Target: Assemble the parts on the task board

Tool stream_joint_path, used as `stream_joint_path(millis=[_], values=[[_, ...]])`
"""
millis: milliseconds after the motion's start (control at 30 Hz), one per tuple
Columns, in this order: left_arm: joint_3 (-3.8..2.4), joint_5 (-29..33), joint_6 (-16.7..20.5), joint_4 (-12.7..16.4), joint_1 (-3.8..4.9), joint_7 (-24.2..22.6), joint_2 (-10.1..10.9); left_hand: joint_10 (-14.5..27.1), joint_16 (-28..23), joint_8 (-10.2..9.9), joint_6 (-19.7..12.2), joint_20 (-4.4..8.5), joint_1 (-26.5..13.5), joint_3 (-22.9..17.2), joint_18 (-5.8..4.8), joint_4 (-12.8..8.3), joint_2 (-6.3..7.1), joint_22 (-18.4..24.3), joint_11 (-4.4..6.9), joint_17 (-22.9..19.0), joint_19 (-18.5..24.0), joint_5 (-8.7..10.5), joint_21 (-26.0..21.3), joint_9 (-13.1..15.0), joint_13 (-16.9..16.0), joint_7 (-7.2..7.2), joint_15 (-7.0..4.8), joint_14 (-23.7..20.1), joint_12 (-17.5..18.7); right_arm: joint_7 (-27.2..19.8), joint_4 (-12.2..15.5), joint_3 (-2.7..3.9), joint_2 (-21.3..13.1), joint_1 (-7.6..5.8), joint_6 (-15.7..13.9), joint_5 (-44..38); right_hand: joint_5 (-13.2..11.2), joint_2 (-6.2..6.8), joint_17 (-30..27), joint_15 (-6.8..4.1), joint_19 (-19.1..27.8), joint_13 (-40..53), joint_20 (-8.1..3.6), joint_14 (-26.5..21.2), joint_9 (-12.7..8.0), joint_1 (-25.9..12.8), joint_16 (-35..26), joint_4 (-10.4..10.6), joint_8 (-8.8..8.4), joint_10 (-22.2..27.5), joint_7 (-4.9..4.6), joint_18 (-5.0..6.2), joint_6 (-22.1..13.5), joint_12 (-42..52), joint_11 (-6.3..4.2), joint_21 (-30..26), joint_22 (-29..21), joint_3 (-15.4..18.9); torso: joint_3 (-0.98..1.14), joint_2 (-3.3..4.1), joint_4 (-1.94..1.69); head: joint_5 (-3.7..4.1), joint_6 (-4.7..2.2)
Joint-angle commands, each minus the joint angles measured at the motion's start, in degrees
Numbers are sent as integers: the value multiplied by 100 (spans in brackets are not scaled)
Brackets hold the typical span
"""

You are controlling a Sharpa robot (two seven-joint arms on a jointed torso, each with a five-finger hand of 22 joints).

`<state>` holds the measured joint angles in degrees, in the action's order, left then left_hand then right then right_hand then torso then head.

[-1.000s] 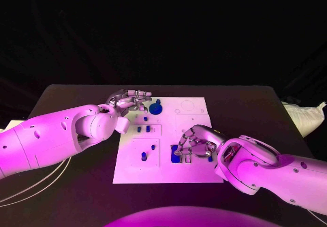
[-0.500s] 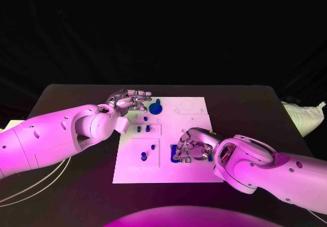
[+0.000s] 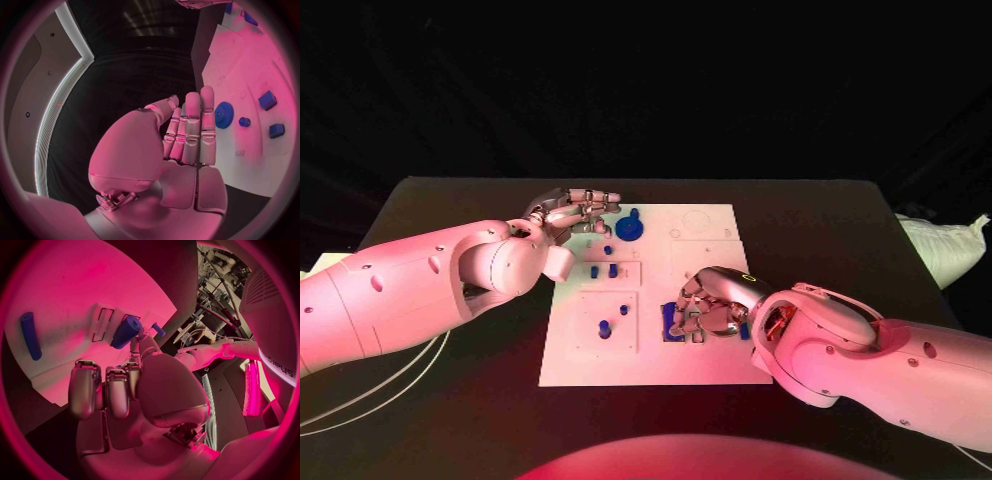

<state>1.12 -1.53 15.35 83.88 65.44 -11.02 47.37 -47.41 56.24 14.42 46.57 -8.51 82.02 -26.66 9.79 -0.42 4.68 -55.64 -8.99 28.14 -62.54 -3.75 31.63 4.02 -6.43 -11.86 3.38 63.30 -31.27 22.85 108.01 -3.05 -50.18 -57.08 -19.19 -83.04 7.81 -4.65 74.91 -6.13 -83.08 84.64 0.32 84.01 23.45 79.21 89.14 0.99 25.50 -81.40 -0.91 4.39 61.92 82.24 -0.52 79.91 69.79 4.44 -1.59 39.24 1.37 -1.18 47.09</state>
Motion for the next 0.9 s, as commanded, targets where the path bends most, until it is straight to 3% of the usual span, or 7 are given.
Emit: stream_joint_path(millis=[33,200,400,900], values=[[-3,-24,-98,3,2,-18,-6,52,32,39,-42,-25,47,-6,72,-38,3,-5,2,-7,9,-27,-4,7,7,-169,-2,-42,-20,246,-83,-5,2,13,116,-251,-50,-140,1358,-26,-3,-67,-30,568,8,120,1,12,-29,-503,10,-50,4,13,-260,26,8,-14,7,7,6,4,-8],[-3,-39,-101,-1,2,-14,-7,52,32,39,-42,-25,47,-6,72,-38,3,-5,2,-7,9,-27,-4,7,7,-169,-2,-42,-20,86,-112,-5,27,13,497,-194,-74,-126,1370,-28,-8,-57,-32,570,15,160,8,-39,-37,-508,13,-53,-4,22,-263,34,24,-58,4,3,-3,8,17],[-3,-43,-108,-2,2,-7,-6,52,32,39,-42,-25,47,-6,72,-38,3,-5,2,-7,9,-27,-4,7,7,-169,-2,-42,-20,-25,-126,-6,43,13,715,-104,-93,-96,1369,-28,-9,-69,-33,570,18,166,7,-67,-46,-500,8,-54,-10,4,-261,36,31,-69,6,2,-2,-2,33],[-3,-46,-126,-1,2,7,-7,52,32,39,-42,-25,47,-6,72,-38,3,-5,2,-7,9,-27,-4,7,7,-169,-2,-42,-20,92,-142,-7,38,18,398,-202,-107,-81,1356,-26,-9,-85,-32,567,21,140,0,-64,-49,-489,1,-55,-9,-18,-255,36,32,-66,4,0,-3,4,28]])
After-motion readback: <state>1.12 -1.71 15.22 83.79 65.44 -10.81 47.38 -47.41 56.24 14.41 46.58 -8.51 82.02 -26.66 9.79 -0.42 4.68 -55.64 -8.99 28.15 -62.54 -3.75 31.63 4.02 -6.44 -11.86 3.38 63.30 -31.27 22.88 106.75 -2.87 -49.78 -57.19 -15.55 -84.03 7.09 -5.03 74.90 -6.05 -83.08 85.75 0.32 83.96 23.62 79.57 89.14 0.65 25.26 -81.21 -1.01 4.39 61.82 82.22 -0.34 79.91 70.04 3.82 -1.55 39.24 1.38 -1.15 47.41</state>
